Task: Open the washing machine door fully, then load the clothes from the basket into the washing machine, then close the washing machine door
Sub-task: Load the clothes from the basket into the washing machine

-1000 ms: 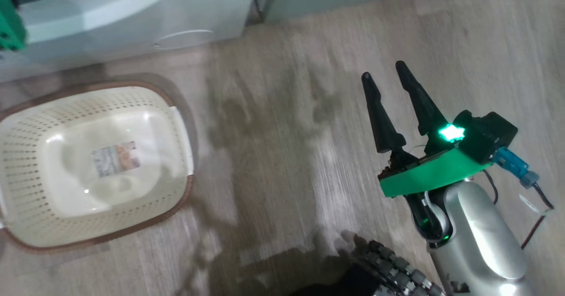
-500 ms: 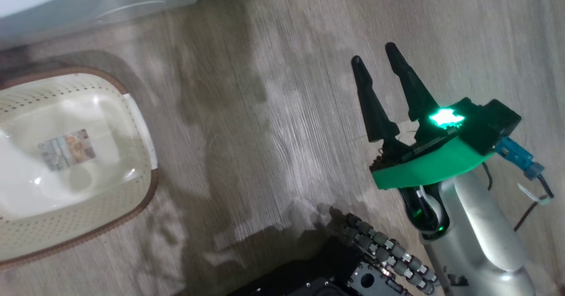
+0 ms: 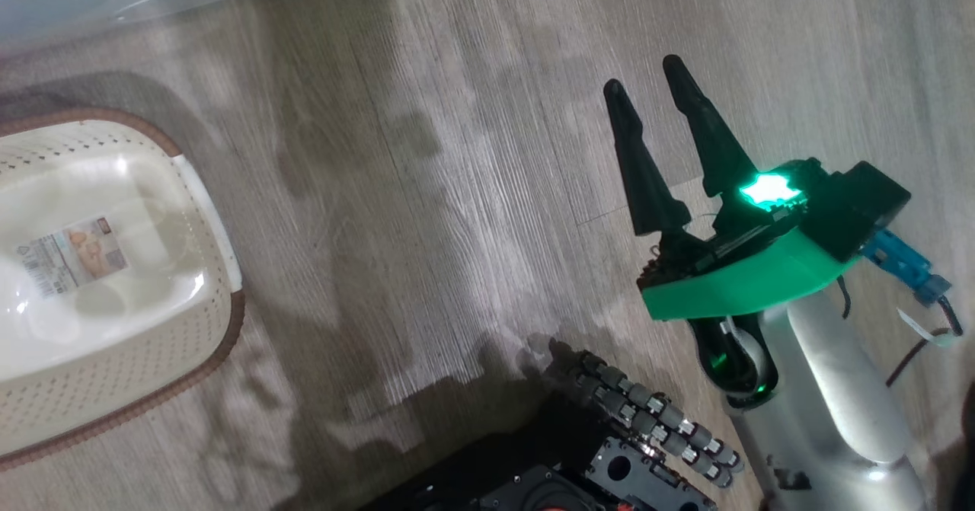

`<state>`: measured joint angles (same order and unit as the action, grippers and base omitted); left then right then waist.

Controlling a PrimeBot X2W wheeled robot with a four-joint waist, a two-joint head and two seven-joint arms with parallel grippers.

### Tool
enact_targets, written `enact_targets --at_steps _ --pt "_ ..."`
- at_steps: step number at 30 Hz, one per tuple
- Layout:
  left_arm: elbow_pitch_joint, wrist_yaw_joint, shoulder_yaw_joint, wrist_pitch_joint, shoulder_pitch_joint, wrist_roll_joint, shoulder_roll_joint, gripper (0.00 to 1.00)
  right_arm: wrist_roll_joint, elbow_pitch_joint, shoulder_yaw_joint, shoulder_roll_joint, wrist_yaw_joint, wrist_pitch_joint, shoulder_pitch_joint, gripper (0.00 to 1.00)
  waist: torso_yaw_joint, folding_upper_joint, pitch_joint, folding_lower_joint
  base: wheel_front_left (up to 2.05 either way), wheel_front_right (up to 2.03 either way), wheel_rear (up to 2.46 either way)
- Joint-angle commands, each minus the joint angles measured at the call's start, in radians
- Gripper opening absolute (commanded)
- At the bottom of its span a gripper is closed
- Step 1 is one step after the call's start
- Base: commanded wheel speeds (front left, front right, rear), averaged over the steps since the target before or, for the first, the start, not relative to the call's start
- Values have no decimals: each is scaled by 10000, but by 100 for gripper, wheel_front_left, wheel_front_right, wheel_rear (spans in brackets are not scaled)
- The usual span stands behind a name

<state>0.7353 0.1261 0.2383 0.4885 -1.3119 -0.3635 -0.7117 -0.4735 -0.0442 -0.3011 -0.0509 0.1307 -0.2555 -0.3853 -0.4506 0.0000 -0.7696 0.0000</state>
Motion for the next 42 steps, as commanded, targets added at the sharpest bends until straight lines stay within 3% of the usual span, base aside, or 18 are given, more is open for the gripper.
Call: enact_targets --at_steps 1,15,20,27,28,29,36,42 --pt "-409 -157 -190 -240 -366 108 -611 0 -102 377 -178 7 0 -62 206 100 -42 0 -87 0 0 0 0" --pt "-779 -862 -161 -3602 -1611 1136 -1170 0 -483 596 -543 7 0 -62 77 100 -625 0 -896 0 0 0 0" --pt "-148 -545 518 -3465 -1651 1706 -1472 0 -637 611 -593 7 0 -62 100 100 -742 0 -993 0 0 0 0" --pt "192 -363 913 -3438 -2012 1876 -1461 0 -633 633 -538 7 0 -62 111 100 -663 0 -951 0 0 0 0" --pt "249 -362 937 -3459 -2021 1858 -1412 25 -619 625 -528 7 0 -62 101 100 -628 0 -910 0 0 0 0" --pt "321 -352 997 -3443 -1990 1868 -1375 100 -601 614 -510 7 0 -62 97 100 -582 0 -858 0 0 0 0" --pt "488 -645 897 -4057 -1245 1431 -868 100 -361 472 -219 7 0 -62 158 100 -117 0 -297 0 0 0 0" --pt "-254 -1320 577 -5013 235 832 -208 100 39 296 176 7 0 -62 321 100 579 0 395 0 0 0 0"
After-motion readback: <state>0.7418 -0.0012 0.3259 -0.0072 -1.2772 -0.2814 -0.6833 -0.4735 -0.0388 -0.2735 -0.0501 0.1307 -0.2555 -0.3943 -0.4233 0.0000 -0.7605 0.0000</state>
